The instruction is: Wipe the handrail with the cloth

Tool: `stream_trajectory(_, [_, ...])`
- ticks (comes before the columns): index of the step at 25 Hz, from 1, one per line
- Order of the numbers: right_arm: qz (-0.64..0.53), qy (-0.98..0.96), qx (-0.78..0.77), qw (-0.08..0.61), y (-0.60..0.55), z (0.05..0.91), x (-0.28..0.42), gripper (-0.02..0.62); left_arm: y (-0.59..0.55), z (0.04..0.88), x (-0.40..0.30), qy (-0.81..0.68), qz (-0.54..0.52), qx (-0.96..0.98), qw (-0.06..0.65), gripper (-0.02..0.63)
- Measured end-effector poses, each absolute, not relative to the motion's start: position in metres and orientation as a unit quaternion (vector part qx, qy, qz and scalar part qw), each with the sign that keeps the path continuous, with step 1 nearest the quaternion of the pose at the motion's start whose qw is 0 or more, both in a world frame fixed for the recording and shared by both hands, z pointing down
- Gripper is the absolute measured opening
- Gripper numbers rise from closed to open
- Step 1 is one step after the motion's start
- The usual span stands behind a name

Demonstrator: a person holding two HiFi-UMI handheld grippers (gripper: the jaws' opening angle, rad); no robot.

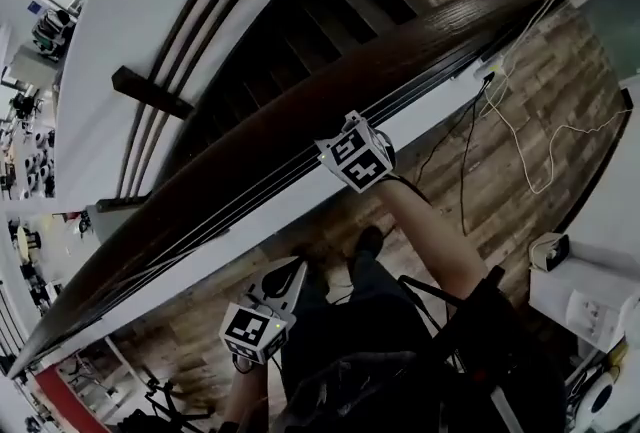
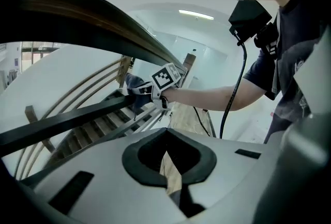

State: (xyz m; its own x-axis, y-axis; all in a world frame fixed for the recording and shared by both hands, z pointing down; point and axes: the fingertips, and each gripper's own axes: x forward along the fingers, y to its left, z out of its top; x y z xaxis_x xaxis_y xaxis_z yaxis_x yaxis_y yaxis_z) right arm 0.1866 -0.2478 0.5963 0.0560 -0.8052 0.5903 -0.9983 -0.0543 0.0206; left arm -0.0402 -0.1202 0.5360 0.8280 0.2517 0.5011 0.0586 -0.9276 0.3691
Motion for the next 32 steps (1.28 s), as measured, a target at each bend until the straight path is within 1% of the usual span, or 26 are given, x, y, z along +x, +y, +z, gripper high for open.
stream_trajectory(3, [0.254,-0.605,0.721,0.222,-0.208,0.603,0.274,0.066,-0.102,0.525,0.02,0.118,0.263,0.941,0.176,0.006])
stream_trajectory(6, [0.277,-0.549,0.756,0.225,-0.165,0.606,0.358,0.066,-0.095,0.523,0.065,0.161,0.247,0.937,0.185,0.006])
stream_trajectory(11, [0.284,-0.497,0.792,0.212,-0.102,0.608,0.478,0.066,-0.069,0.533,0.134,0.233,0.253,0.932,0.117,0.006])
stream_trajectory(14, [0.296,-0.471,0.809,0.191,-0.073,0.61,0.54,0.066,-0.062,0.533,0.166,0.244,0.256,0.928,0.117,0.006])
stream_trajectory(21, [0.261,-0.471,0.823,0.18,-0.004,0.607,0.661,0.066,0.01,0.547,0.268,0.229,0.27,0.932,0.08,0.006])
stream_trajectory(27, [0.242,-0.495,0.813,0.189,0.043,0.609,0.742,0.066,0.039,0.536,0.351,0.12,0.262,0.954,0.087,0.006])
stream_trajectory(29, [0.24,-0.487,0.82,0.181,0.061,0.608,0.771,0.067,0.049,0.524,0.369,0.098,0.26,0.956,0.093,0.006])
stream_trajectory(32, [0.246,-0.487,0.819,0.174,0.074,0.608,0.796,0.067,0.063,0.514,0.377,0.085,0.282,0.951,0.088,0.006])
